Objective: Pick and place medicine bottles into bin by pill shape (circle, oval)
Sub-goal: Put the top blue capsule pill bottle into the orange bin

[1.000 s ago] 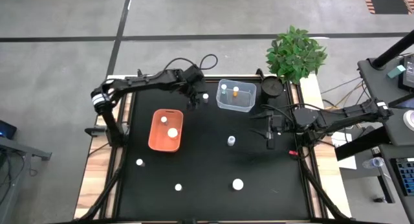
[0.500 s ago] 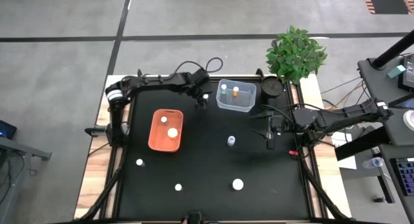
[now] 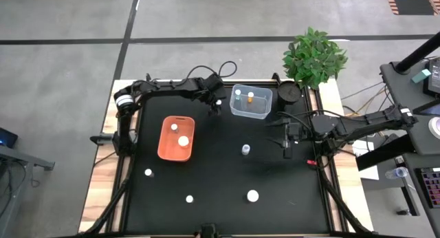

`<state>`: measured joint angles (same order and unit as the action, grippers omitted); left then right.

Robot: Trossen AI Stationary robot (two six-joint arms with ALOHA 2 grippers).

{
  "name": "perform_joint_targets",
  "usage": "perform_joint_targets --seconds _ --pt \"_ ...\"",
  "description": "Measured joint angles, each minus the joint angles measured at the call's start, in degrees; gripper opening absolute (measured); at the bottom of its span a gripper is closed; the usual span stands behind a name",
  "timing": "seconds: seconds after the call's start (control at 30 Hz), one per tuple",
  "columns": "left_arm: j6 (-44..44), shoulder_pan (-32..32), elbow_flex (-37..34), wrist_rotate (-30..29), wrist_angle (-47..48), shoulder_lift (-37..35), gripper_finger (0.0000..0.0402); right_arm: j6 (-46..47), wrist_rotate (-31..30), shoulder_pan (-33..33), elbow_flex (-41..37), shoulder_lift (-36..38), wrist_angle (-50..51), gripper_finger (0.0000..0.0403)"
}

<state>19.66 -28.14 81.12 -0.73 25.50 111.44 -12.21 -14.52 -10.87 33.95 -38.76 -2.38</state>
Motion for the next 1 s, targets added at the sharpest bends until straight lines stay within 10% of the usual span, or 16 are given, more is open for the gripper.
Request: perform_joint_targets --seconds 0.6,1.0 --pt "-2.80 0.22 -0.09 -0.02 0.00 0.00 0.0113 0.04 -0.02 0.00 0.00 -0.02 0.38 0.0189" --pt "-3.15 2.18 0.37 -4.87 1.26 -2.04 0.0100 0.02 -0.04 0.02 0.00 -0.02 0.45 0.0189"
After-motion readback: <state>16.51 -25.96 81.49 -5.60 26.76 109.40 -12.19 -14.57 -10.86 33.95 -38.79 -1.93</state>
